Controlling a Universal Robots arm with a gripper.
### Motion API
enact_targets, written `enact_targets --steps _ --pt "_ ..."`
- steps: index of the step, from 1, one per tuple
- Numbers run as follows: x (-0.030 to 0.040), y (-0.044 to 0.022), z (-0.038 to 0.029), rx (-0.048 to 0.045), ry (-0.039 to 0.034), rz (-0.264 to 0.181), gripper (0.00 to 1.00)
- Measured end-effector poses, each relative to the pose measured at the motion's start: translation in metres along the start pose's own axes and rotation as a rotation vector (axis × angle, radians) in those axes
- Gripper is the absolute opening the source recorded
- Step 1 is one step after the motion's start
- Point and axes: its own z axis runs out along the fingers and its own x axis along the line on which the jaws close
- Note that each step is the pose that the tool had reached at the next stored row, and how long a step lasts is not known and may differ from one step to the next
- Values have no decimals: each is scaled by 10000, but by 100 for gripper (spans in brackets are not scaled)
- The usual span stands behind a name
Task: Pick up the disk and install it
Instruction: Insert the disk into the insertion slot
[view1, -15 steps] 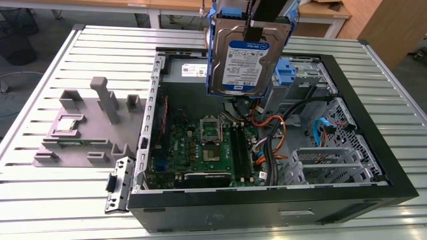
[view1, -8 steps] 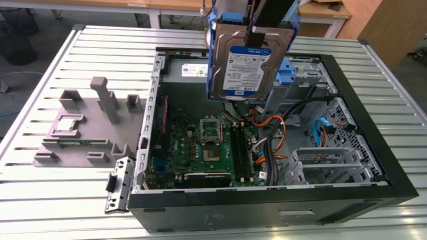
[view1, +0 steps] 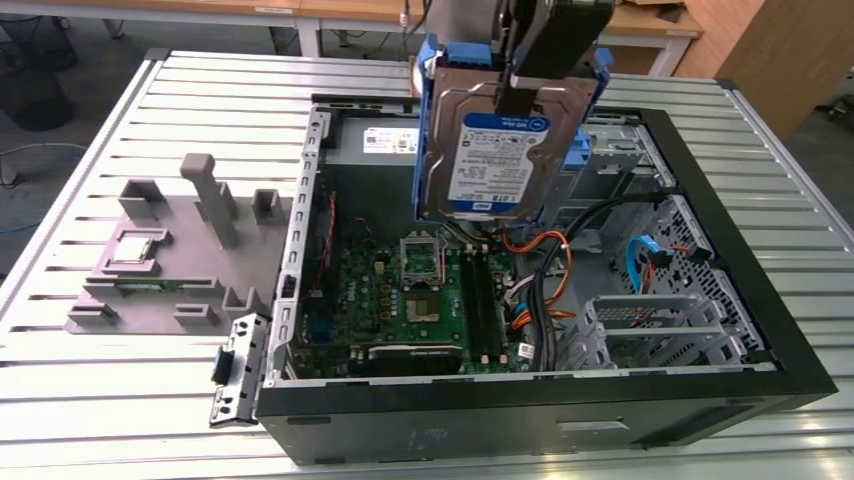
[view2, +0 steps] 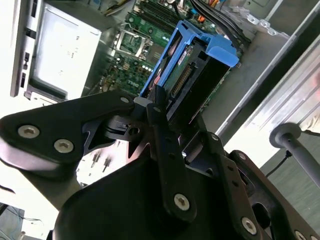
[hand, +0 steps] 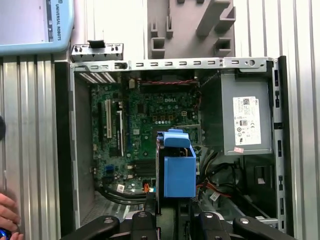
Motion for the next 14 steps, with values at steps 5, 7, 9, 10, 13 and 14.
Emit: enact_targets --steps 5,7,9,10,13,14 --pt "150 -8 -5 1 -2 0 35" --pt "211 -12 -7 1 -2 0 35" --pt "269 -15 -10 0 -1 0 35" --pt "297 -16 -10 0 -1 0 35" --pt "381 -21 -14 0 0 0 35" --pt "406 -22 -15 1 -1 0 35"
